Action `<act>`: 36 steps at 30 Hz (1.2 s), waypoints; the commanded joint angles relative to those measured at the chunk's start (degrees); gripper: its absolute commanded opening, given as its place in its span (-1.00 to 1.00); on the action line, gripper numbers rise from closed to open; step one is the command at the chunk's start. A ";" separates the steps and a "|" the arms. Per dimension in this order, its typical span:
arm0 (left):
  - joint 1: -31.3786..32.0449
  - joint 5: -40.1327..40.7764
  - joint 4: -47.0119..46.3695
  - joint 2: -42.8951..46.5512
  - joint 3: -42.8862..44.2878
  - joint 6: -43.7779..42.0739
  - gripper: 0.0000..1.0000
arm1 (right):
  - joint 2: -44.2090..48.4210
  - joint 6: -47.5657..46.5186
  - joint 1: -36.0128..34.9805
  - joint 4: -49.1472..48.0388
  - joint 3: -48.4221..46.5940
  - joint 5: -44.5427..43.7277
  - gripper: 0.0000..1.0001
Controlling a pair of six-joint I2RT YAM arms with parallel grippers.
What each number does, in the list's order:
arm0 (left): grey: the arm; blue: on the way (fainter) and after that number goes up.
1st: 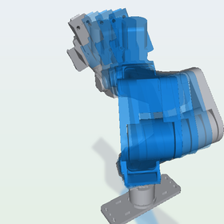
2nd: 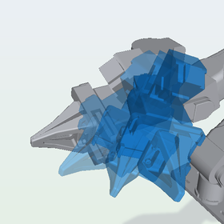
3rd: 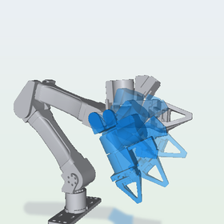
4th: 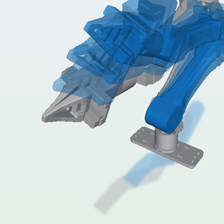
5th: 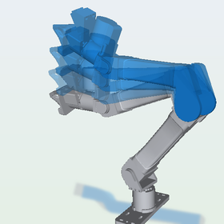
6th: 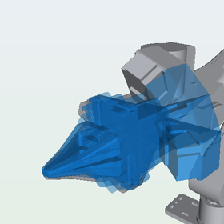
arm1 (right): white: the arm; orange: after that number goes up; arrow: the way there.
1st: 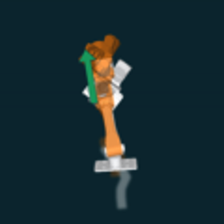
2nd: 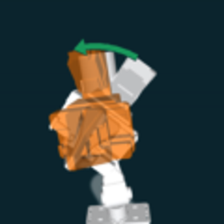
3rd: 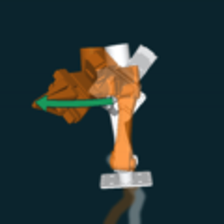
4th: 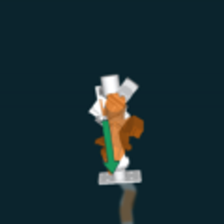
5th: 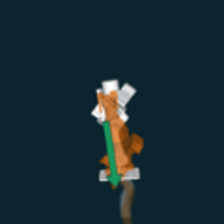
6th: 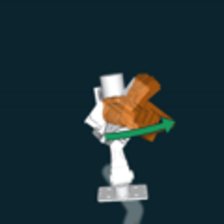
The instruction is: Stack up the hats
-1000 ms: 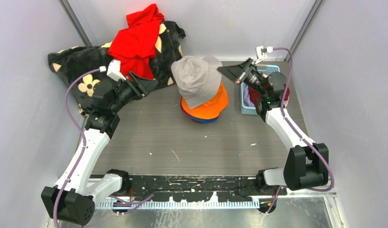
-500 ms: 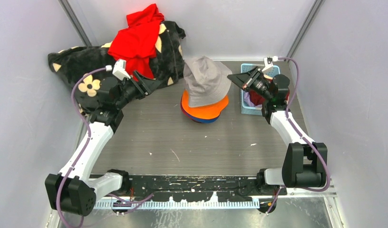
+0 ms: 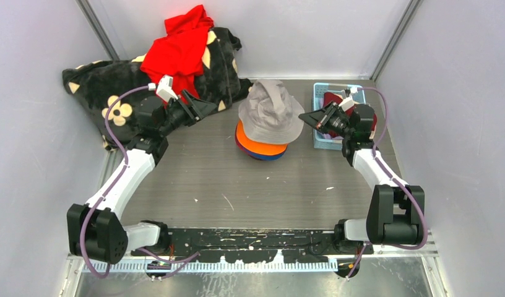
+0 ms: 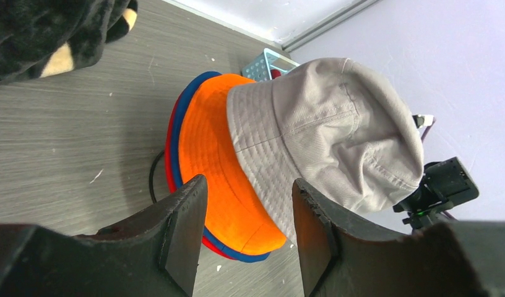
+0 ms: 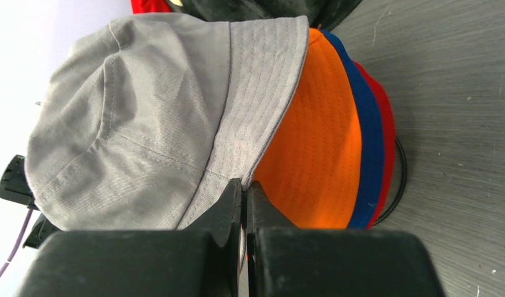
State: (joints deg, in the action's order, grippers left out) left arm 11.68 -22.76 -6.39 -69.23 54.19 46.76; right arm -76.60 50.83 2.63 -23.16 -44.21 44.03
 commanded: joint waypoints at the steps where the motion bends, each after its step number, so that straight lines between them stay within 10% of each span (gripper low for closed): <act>1: 0.55 -2.90 -10.20 -1.54 -0.59 3.15 0.06 | 0.65 -2.98 0.00 -0.98 1.06 0.97 -0.99; 36: 5.06 -10.64 -62.33 -31.51 -5.42 27.24 0.02 | -6.27 3.13 -1.84 -14.38 2.46 4.21 -0.99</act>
State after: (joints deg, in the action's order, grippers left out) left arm 16.47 -32.62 -60.16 -100.29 46.37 72.47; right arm -82.94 53.56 1.21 -33.45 -39.42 46.83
